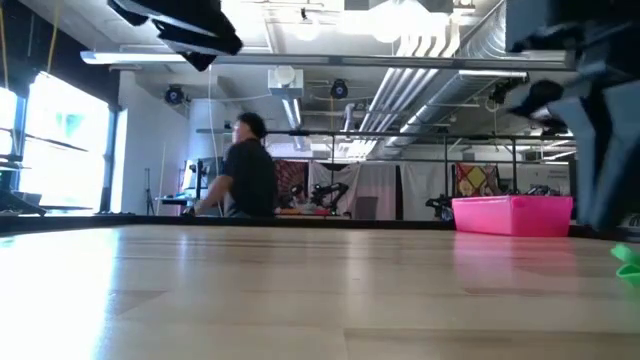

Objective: Sort rubber bands into baskets
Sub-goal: Put the green rubber band into the blue bin

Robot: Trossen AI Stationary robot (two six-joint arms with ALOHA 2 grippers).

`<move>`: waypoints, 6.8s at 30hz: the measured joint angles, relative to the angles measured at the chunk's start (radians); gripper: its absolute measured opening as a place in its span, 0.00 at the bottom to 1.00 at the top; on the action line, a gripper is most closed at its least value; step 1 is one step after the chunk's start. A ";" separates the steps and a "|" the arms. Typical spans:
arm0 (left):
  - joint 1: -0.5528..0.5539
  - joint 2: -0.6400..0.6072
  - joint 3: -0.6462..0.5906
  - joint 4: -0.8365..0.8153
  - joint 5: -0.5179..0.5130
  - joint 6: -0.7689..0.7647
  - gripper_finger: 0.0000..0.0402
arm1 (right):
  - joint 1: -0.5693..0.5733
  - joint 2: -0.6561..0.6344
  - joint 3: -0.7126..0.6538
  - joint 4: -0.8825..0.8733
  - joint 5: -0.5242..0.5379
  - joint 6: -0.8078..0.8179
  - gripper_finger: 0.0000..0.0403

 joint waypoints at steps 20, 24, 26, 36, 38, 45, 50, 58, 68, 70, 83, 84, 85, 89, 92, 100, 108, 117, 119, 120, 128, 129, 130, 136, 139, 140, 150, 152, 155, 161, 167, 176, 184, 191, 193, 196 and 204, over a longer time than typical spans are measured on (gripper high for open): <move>0.072 0.158 0.000 0.125 -0.070 0.049 0.31 | 0.006 -0.001 0.016 -0.008 -0.054 0.121 0.17; 0.072 0.158 0.000 0.129 -0.069 0.049 0.31 | 0.006 -0.001 0.006 -0.015 -0.064 0.120 0.25; 0.072 0.158 0.000 0.128 -0.069 0.049 0.31 | 0.006 -0.001 -0.018 -0.009 -0.072 0.123 0.28; 0.072 0.158 0.000 0.128 -0.069 0.049 0.31 | 0.000 0.006 -0.100 0.119 -0.103 0.113 0.19; 0.072 0.158 0.000 0.127 -0.069 0.048 0.31 | 0.000 0.006 -0.100 0.120 -0.106 0.106 0.08; 0.078 0.158 0.000 0.132 -0.069 0.013 0.31 | 0.002 0.006 -0.100 0.114 -0.073 0.094 0.01; 0.079 0.158 0.000 0.132 -0.069 0.001 0.30 | -0.001 0.002 -0.075 0.037 0.040 0.114 0.00; 0.079 0.158 0.000 0.194 -0.094 -0.032 0.27 | -0.009 -0.028 -0.041 -0.035 0.362 0.165 0.00; 0.080 0.163 0.001 0.292 -0.122 -0.028 0.35 | -0.057 -0.028 -0.042 0.248 0.632 0.020 0.00; 0.085 0.175 0.001 0.292 -0.113 -0.056 0.39 | -0.064 -0.028 -0.042 0.321 0.641 -0.044 0.00; 0.105 0.262 0.001 0.461 -0.043 -0.128 0.54 | -0.099 -0.028 -0.042 0.539 0.658 -0.244 0.00; 0.107 0.262 0.001 0.469 -0.044 -0.129 0.54 | -0.099 -0.028 -0.042 0.540 0.658 -0.244 0.00; 0.109 0.262 0.001 0.473 -0.046 -0.133 0.54 | -0.099 -0.028 -0.042 0.543 0.658 -0.245 0.00; 0.129 0.262 0.001 0.459 -0.041 -0.179 0.54 | -0.099 -0.028 -0.042 0.554 0.659 -0.248 0.00; 0.139 0.262 0.001 0.454 -0.028 -0.169 0.51 | -0.099 -0.028 -0.042 0.559 0.658 -0.247 0.00; 0.146 0.262 0.001 0.444 -0.015 -0.108 0.30 | -0.099 -0.028 -0.042 0.595 0.650 -0.282 0.00; 0.145 0.262 0.000 0.440 -0.015 -0.080 0.02 | -0.106 -0.028 -0.042 0.604 0.549 -0.277 0.00; 0.146 0.250 0.000 0.378 -0.033 -0.048 0.00 | -0.111 -0.028 -0.042 0.602 0.591 -0.273 0.12; 0.146 0.237 0.000 0.343 -0.043 -0.037 0.00 | -0.111 -0.028 -0.042 0.602 0.623 -0.273 0.18; 0.146 0.227 0.000 0.314 -0.045 -0.029 0.00 | -0.111 -0.028 -0.042 0.602 0.638 -0.273 0.21; 0.091 0.100 0.000 0.070 0.019 0.030 0.00 | -0.111 -0.028 -0.042 0.597 0.682 -0.273 0.35; 0.076 0.080 0.000 0.041 0.046 0.030 0.00 | -0.111 -0.028 -0.042 0.594 0.682 -0.273 0.36; 0.058 0.059 0.000 0.006 0.072 0.027 0.00 | -0.111 -0.028 -0.042 0.590 0.682 -0.273 0.36; -0.099 -0.058 0.000 -0.193 0.214 -0.129 0.00 | -0.114 -0.028 -0.042 0.575 0.651 -0.265 0.36; -0.192 -0.098 0.000 -0.261 0.250 -0.268 0.00 | -0.119 -0.028 -0.042 0.572 0.597 -0.262 0.36; -0.222 -0.109 0.000 -0.278 0.255 -0.321 0.00 | -0.119 -0.028 -0.042 0.570 0.586 -0.262 0.36; -0.438 -0.131 0.000 -0.488 0.270 -0.746 0.00 | -0.121 -0.028 -0.042 0.498 0.564 -0.245 0.36; -0.460 -0.132 0.000 -0.543 0.256 -0.803 0.00 | -0.121 -0.028 -0.042 0.477 0.562 -0.221 0.36; -0.480 -0.132 0.000 -0.602 0.225 -0.864 0.00 | -0.121 -0.028 -0.042 0.442 0.559 -0.194 0.36; -0.478 -0.132 -0.036 -0.607 0.190 -0.937 0.05 | -0.121 -0.028 -0.042 0.413 0.548 -0.168 0.36; -0.462 -0.132 -0.041 -0.599 0.150 -0.967 0.15 | -0.091 -0.040 -0.005 0.380 0.496 -0.173 0.36; -0.429 -0.132 -0.040 -0.462 0.116 -0.795 0.22 | -0.060 -0.050 0.025 0.098 0.153 0.138 0.36; -0.379 -0.132 -0.040 -0.345 0.099 -0.611 0.22 | -0.049 -0.046 0.024 0.009 -0.062 0.270 0.36; -0.308 -0.132 -0.041 -0.329 0.094 -0.503 0.22 | -0.052 0.007 0.023 -0.018 -0.130 0.271 0.36; -0.288 -0.132 -0.041 -0.315 0.094 -0.478 0.22 | -0.057 0.027 0.023 -0.016 -0.153 0.273 0.36; -0.260 -0.132 -0.040 -0.296 0.094 -0.430 0.22 | -0.062 0.049 0.023 -0.014 -0.182 0.273 0.36; -0.201 -0.132 -0.040 -0.244 0.094 -0.344 0.22 | -0.081 0.073 0.023 -0.015 -0.203 0.272 0.28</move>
